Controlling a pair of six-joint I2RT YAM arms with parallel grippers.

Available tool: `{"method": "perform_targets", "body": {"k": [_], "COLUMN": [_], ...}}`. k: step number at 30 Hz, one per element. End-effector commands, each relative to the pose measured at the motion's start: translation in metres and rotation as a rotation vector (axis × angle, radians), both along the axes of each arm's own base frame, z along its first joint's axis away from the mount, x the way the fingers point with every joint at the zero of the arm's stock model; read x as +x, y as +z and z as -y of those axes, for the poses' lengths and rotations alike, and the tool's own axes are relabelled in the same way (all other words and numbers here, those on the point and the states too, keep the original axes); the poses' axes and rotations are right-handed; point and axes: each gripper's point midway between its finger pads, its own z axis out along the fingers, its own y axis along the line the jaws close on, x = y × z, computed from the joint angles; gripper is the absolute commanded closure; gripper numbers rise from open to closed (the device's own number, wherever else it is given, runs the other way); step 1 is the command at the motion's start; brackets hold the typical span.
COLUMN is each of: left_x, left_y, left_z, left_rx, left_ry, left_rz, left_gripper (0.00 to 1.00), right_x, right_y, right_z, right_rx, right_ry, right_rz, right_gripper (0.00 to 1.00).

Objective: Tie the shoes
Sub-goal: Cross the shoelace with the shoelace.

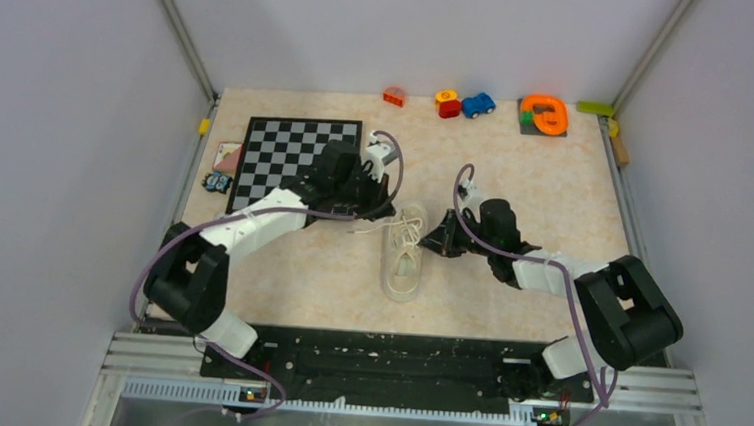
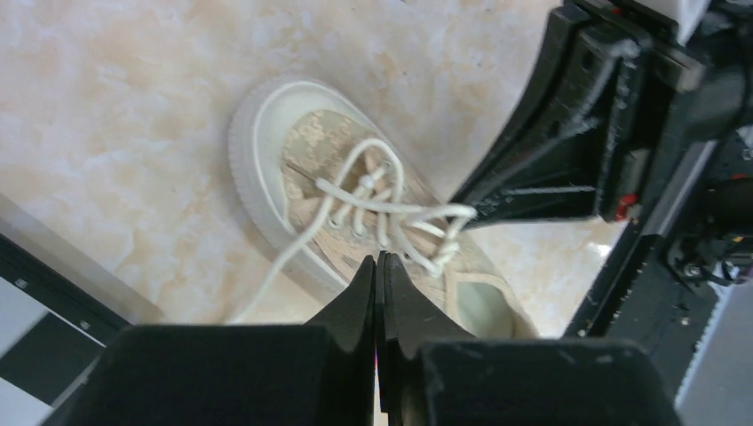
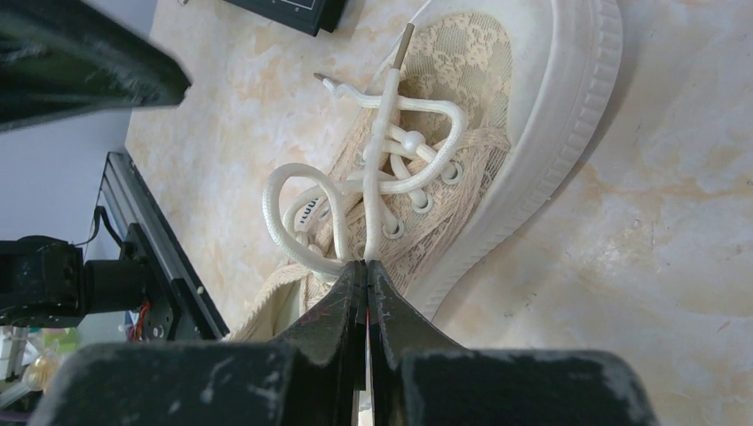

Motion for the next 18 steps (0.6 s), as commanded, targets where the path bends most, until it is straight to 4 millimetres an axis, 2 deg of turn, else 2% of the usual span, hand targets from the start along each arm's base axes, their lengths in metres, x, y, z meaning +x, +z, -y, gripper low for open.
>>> {"method": "perform_targets", "body": {"k": [1,2,5,7,12,18], "left_x": [-0.014,-0.023,-0.035,-0.039,-0.032,-0.020], "left_y": [0.029,0.022,0.017,0.012,0.010,-0.004], "left_z": [0.009,0.009,0.021,0.030,0.040,0.045], "left_rx": [-0.190,-0.208,-0.242,-0.237,-0.244,-0.218], "left_ry": [0.062,0.068,0.068,0.062,0.076,0.112], "left_rz": [0.051,0.037,0.031,0.018,0.023,-0.009], "left_gripper": [1.00,1.00,1.00,1.00,1.00,1.00], "right_x": [0.002,0.002,0.002,0.001,0.002,0.004], "right_y": [0.016,0.015,0.015,0.016,0.017,0.020], "right_z": [-0.002,-0.002,-0.002,-0.002,-0.002,-0.003], "right_rx": [0.030,0.030,0.032,0.033,0.033,0.036], "right_ry": [0.010,0.009,0.007,0.007,0.008,0.008], "right_rz": [0.046,0.045,0.047,0.048,0.053,0.058], "right_gripper": [1.00,1.00,1.00,1.00,1.00,1.00]}}
